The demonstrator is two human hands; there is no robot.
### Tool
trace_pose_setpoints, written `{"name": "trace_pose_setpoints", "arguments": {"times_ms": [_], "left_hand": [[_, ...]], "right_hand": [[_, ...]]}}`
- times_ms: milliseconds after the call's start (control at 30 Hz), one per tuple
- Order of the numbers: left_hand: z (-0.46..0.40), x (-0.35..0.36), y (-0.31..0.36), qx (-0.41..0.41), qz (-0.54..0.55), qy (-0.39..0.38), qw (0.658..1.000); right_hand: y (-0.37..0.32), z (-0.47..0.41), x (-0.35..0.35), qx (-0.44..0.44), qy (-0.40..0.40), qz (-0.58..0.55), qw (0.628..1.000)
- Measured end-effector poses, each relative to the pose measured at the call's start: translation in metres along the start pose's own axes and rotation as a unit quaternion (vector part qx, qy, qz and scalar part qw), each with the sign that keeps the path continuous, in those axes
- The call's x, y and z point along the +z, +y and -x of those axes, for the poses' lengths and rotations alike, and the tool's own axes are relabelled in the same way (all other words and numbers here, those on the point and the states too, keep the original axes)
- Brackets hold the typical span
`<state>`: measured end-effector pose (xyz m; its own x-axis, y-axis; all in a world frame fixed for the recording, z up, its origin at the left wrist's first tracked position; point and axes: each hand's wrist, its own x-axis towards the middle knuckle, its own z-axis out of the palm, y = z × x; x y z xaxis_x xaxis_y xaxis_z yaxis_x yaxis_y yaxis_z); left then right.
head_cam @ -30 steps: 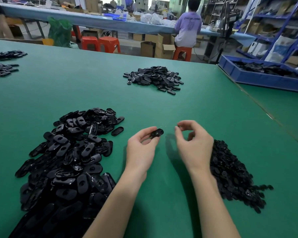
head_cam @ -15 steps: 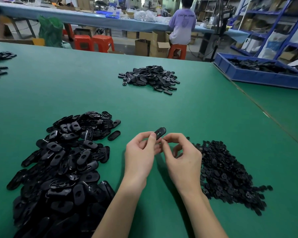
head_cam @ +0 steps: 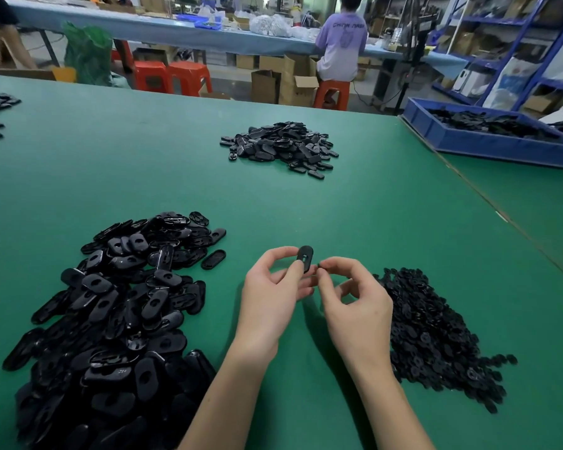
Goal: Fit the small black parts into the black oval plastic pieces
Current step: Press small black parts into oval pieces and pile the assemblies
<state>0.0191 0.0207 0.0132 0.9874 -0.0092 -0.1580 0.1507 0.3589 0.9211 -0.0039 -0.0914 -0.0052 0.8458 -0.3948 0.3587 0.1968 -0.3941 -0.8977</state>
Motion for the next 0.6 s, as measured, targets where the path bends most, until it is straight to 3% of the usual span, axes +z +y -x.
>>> {"name": "trace_pose_setpoints", "arguments": {"times_ms": [600], "left_hand": [[-0.0044, -0.0039, -0.0031, -0.032, -0.028, -0.03, 0.999]], "right_hand": [[-0.0012, -0.0009, -0.0027, 0.031, -0.007, -0.041, 0.999]]}}
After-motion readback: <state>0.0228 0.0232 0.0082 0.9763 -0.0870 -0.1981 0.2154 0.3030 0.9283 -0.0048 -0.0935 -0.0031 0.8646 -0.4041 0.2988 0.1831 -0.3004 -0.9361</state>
